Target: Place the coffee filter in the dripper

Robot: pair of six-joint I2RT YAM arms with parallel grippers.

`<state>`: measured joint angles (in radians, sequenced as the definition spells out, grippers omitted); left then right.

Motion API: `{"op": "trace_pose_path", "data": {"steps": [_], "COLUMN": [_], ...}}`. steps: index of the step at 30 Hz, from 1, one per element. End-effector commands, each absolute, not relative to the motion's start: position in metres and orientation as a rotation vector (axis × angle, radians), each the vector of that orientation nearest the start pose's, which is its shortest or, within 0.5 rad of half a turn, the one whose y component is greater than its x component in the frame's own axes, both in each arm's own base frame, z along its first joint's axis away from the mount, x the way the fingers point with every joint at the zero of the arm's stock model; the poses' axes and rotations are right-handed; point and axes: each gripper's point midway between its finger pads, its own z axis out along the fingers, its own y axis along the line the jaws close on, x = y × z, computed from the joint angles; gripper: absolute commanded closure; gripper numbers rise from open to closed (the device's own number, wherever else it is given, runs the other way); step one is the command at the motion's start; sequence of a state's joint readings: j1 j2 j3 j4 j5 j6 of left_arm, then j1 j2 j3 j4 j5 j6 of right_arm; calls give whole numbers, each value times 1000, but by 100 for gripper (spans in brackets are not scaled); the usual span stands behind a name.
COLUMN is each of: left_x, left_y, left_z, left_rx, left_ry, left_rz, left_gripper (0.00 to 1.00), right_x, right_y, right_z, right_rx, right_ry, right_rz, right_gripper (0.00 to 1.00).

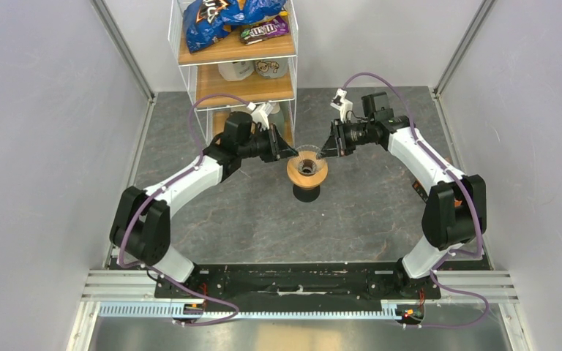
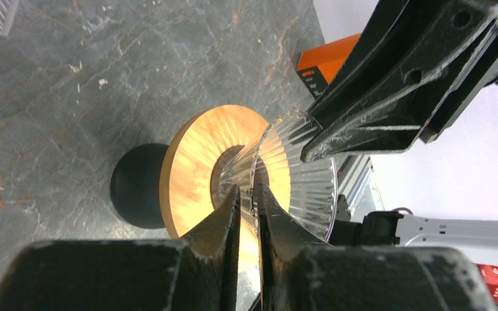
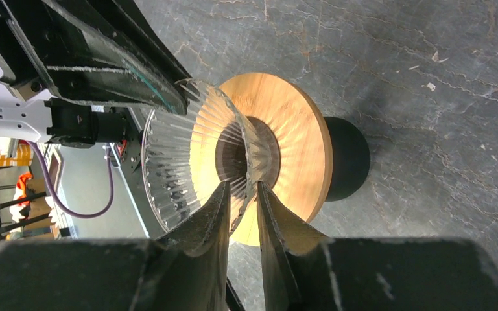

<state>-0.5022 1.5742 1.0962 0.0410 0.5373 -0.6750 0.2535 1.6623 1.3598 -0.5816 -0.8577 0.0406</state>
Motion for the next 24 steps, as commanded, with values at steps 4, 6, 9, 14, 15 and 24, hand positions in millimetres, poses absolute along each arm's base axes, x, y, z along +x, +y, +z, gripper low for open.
{"op": "trace_pose_path", "data": {"steps": [4,6,9,14,15,24], "left_x": [283,284,288,296,297,303], "left_y": [-294,-295,-298,-297,-296,-294], "left_z": [117,112,115,134,138,181], "left_rx": [247,242,248,247,247,274], "left_ry": [2481,2496,2498,2456,2446,2354], "left_rz": [-1104,-1102,-1106,-1108,-1104,-1121], "left_gripper": [82,82,81,70,68,52], "right_x": [337,337,337,339,339,339], "right_y": [216,216,214,213,214,215], "right_z": [150,153,152,159,162,187], "right_rx": [-635,-636,-634,-633,-633,-632], "right_ry": [2401,2398,2408,2396,2389,2340], "right_rz": [1061,1061,1045,1030,1029,1037], "right_gripper": [73,72,71,59,57,40]}}
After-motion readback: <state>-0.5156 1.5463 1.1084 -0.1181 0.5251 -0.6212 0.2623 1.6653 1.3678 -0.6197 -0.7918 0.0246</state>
